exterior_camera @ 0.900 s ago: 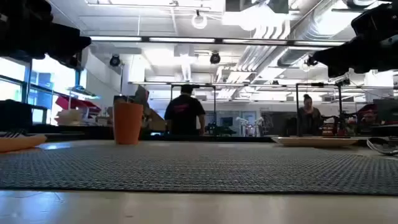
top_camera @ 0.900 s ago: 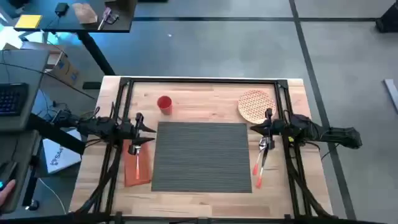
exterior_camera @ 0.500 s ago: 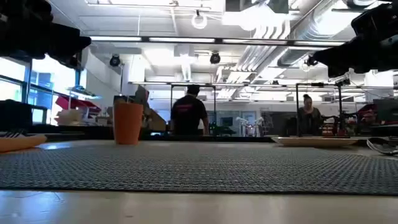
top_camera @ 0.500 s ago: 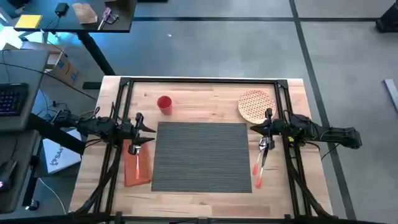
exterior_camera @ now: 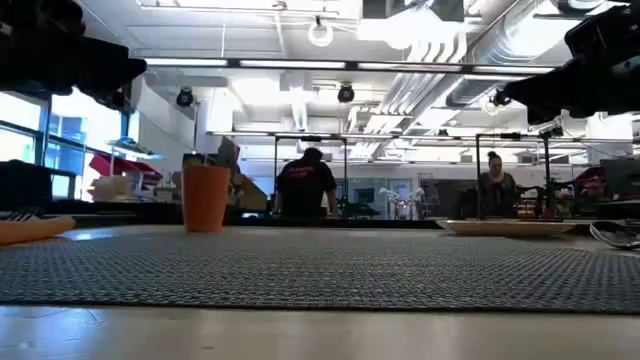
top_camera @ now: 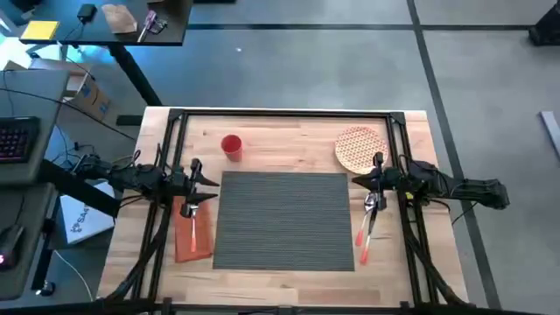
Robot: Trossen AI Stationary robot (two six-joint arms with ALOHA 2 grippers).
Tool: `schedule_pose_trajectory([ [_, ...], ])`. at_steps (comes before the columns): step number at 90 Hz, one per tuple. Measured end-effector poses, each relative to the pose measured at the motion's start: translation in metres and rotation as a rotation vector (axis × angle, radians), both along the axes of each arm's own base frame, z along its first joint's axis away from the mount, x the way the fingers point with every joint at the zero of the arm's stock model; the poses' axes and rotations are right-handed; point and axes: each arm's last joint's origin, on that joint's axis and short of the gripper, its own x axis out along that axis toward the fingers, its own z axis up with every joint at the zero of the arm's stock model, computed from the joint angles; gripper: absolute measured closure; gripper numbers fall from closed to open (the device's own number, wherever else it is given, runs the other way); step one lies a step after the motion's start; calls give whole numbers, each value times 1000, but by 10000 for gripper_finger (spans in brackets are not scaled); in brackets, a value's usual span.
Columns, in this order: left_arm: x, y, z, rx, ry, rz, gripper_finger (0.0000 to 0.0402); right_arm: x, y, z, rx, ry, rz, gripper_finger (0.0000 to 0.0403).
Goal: Set table place
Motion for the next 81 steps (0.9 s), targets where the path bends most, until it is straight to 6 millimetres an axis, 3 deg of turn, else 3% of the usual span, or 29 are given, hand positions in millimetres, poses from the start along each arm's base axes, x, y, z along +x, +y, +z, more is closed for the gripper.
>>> schedule_pose_trajectory([
  [19,0,0,0,0,-2,1,273,0,0,0,0,0,0,402],
  [27,0,2,7,-31,-79,71,273,0,0,0,0,0,0,402],
  [32,-2,4,18,-175,-185,99,273,0,0,0,0,-1,0,402],
  [46,-15,13,47,-868,-539,101,273,0,0,0,0,-1,0,402],
  [54,-19,17,53,-1058,-621,122,273,0,0,0,0,0,0,402],
  [65,-15,16,74,-965,-465,211,273,0,0,0,0,-1,0,402],
  [81,5,3,127,-780,92,292,273,0,0,0,0,-1,0,402],
])
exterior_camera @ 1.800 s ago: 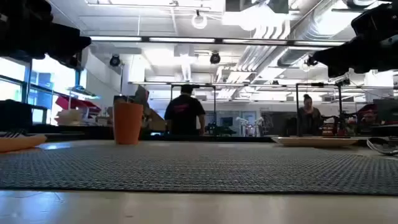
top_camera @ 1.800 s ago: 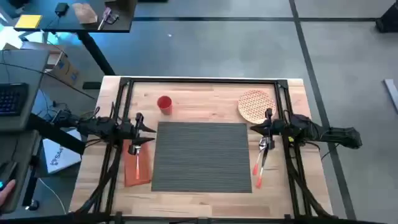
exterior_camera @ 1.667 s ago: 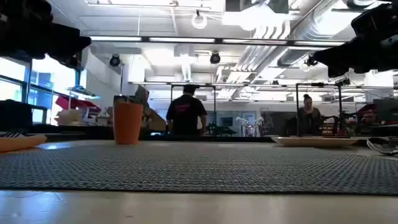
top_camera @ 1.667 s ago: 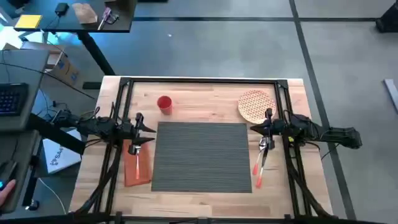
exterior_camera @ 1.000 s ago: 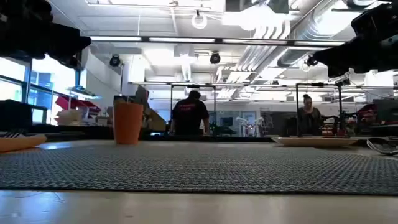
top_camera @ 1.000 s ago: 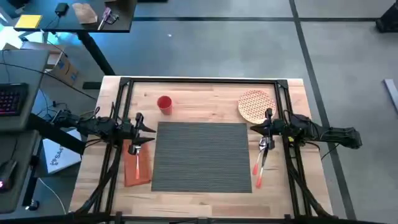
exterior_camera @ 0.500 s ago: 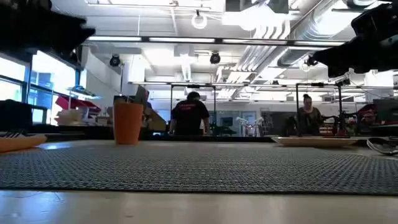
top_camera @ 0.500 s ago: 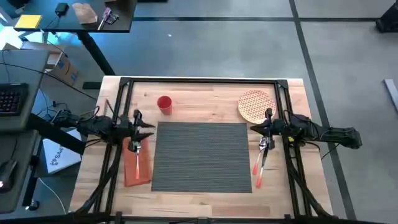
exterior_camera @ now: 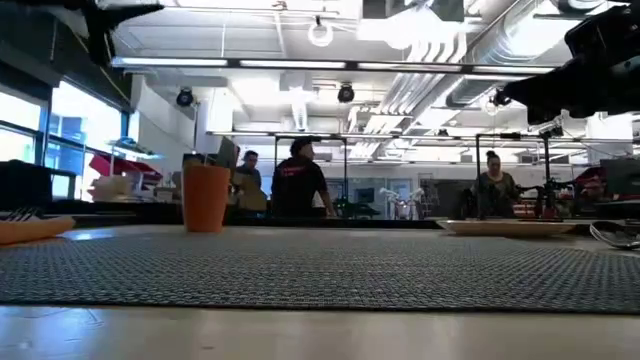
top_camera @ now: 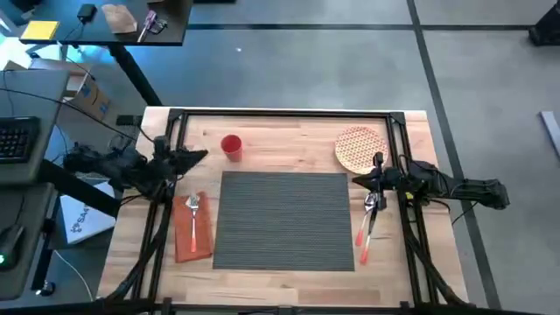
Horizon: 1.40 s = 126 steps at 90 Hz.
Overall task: Set table place
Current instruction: Move the orange fork to the middle right of the table
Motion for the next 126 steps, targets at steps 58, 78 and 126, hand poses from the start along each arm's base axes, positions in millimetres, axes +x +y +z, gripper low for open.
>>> schedule_pose_trajectory([
  [58,43,-48,-120,-730,1395,84,273,0,0,0,0,0,0,402],
  [78,34,-41,-151,-837,1356,228,274,0,0,0,0,1,0,402],
  [126,32,-37,-150,-791,1361,271,395,0,0,0,0,1,0,402],
])
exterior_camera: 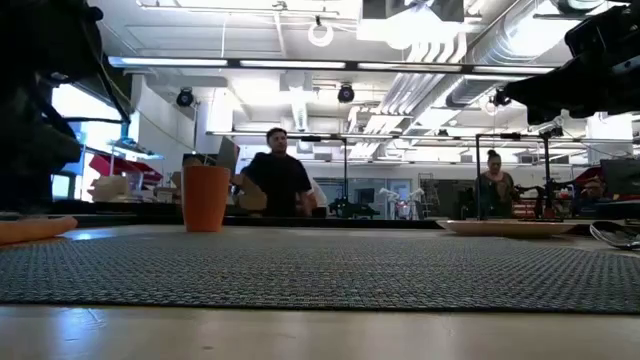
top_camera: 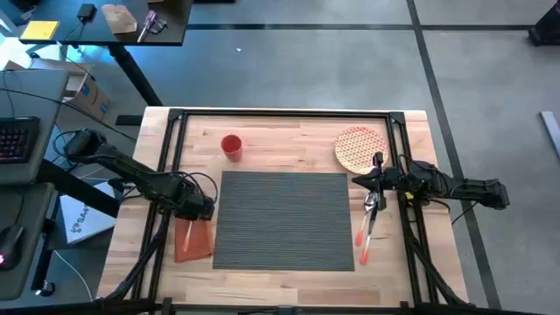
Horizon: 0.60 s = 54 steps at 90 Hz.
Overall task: Set table place
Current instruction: Move the orange fork to the middle right of the table
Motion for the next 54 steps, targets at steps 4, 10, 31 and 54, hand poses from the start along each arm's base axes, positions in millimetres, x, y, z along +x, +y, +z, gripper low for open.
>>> schedule_pose_trajectory([
  [4,3,-1,6,8,-9,-11,398,0,0,0,0,0,0,402],
  [10,8,-2,18,21,-26,-26,399,0,0,0,0,0,0,402],
  [31,38,-11,72,53,-280,-181,401,0,0,0,0,0,0,402],
  [54,83,-18,108,172,-547,-247,401,0,-1,0,-38,2,-41,402],
])
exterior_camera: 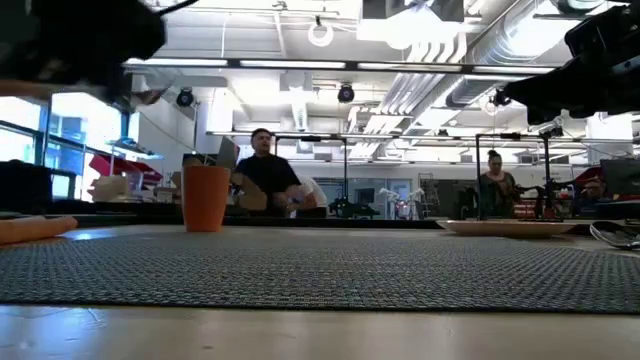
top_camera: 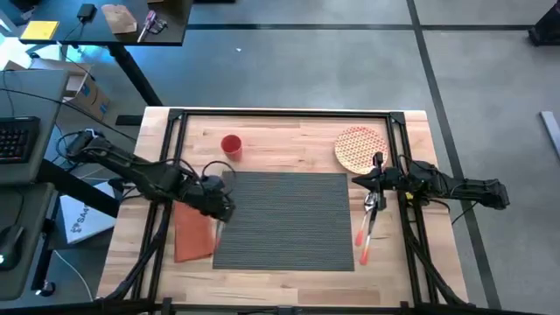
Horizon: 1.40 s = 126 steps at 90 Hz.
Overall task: Set table place
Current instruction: Move the orange fork to the middle right of the table
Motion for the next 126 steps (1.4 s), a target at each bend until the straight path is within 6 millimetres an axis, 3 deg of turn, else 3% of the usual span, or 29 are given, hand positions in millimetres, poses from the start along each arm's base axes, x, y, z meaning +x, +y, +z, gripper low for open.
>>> schedule_pose_trajectory([
  [19,52,-2,8,73,-110,-53,401,0,-1,1,-23,-11,-48,402],
  [30,84,1,18,107,-187,-80,401,0,0,8,21,-84,8,402],
  [38,103,6,26,137,-224,-98,401,-1,1,18,253,-200,61,402],
  [51,128,16,38,190,-259,-120,401,-3,-2,24,922,-325,16,402],
  [65,148,27,45,226,-286,-132,402,-1,-3,21,1261,-342,-3,402],
  [84,164,36,49,253,-313,-132,402,3,-1,20,1318,-303,25,402],
  [97,164,39,50,258,-315,-123,401,7,0,33,1192,-291,80,386],
  [111,164,41,50,257,-315,-119,401,23,0,64,998,-203,34,322],
  [126,164,42,50,273,-316,-134,401,64,-3,97,780,-17,-80,234],
])
